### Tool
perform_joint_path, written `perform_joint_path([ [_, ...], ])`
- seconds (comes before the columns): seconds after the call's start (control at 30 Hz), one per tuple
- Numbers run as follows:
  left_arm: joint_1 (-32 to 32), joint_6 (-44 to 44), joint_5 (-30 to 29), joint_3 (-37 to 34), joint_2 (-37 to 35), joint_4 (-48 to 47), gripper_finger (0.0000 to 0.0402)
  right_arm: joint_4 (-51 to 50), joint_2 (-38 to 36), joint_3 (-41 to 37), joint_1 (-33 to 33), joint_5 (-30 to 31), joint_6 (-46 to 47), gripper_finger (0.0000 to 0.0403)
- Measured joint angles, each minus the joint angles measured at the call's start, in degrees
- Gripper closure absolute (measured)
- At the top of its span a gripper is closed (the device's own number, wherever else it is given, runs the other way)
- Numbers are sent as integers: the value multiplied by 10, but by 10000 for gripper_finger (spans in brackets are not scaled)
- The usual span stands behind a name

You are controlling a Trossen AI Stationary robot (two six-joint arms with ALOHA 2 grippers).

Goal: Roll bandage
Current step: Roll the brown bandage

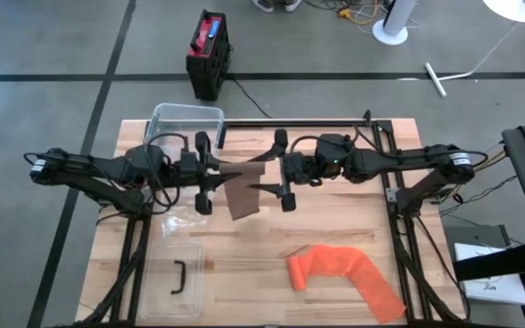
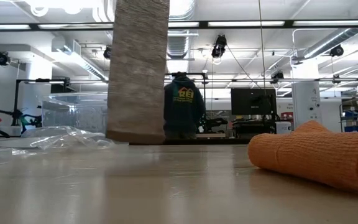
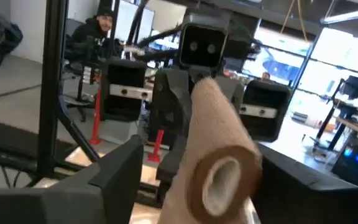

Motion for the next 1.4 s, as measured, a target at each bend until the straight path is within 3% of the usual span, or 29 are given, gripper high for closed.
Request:
perform_joint_path([
  [0.13, 0, 4, 2, 0, 6, 0, 354, 22, 13, 0, 0, -7, 6, 154],
  [0.27, 0, 7, 4, 0, 7, -1, 338, 37, 18, 0, 0, -6, 8, 185],
  [0.53, -1, 10, 9, 0, 6, 2, 339, 41, 19, 0, 0, -3, 7, 303],
  [0.67, -4, 17, 14, 0, 5, 7, 319, 39, 18, 0, 0, -4, -8, 361],
  [1.07, -17, 0, 12, -2, -71, -70, 183, 36, -14, 0, 0, -6, -67, 362],
  [1.4, -17, 0, -6, -15, -40, -58, 128, 43, -16, 0, 0, -2, -21, 362],
])
